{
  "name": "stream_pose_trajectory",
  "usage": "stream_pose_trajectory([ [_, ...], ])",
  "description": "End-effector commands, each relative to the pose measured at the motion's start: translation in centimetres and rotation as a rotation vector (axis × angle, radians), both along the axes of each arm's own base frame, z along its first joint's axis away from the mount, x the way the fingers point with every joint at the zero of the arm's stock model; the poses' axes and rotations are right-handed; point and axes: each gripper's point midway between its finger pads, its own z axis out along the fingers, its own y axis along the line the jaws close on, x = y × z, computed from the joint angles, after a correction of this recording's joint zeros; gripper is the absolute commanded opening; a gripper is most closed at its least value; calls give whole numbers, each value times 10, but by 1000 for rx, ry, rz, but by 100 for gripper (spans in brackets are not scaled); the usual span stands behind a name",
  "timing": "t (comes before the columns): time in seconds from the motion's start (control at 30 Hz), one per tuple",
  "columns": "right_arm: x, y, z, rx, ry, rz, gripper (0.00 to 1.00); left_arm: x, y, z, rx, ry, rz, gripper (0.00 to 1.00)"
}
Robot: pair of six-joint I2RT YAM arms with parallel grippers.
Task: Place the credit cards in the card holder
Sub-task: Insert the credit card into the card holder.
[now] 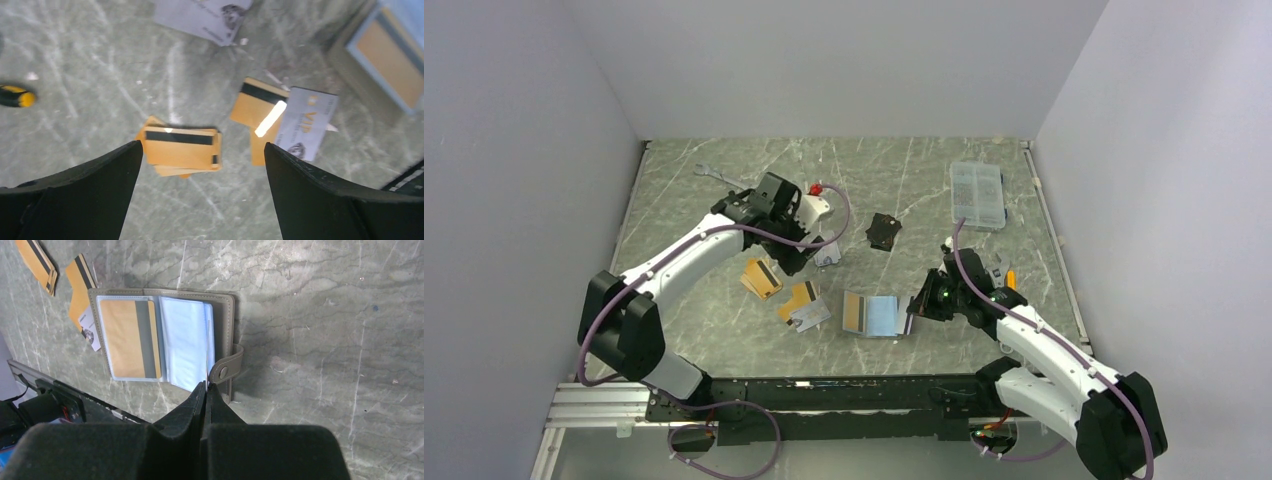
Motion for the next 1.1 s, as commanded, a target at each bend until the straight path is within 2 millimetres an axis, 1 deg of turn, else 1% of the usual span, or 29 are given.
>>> stream_pose_trajectory([
  [0.0,4,-3,2,-19,-21,-13,0,-21,-40,0,-191,105,-30,95],
  [0.07,5,-4,1,-28,-21,-11,0,-31,-51,-8,-245,173,-32,87],
  [0.1,5,-4,2,-33,-23,-11,0,-36,-57,-12,-270,212,-28,85],
  [0.2,7,-5,0,-46,-23,-13,0,-49,-69,-27,-323,326,-13,87],
  [0.27,8,-4,0,-45,-22,-15,0,-53,-75,-35,-346,374,-5,88],
  [0.4,7,-2,-1,-41,-24,-14,0,-57,-85,-42,-388,424,0,88],
  [0.53,6,0,-1,-42,-31,-11,0,-66,-95,-51,-380,461,-19,88],
  [0.63,9,-1,5,-50,-47,-7,0,-72,-101,-56,-370,483,-41,85],
  [0.73,14,-2,17,-50,-81,-14,0,-75,-105,-59,-361,486,-53,83],
  [0.87,21,-2,33,-46,-133,-23,0,-74,-105,-66,-343,485,-46,77],
  [0.97,24,-1,36,-42,-144,-20,0,-72,-105,-67,-337,482,-42,73],
  [1.07,24,1,32,-37,-137,-15,0,-71,-106,-66,-340,476,-45,69],
])
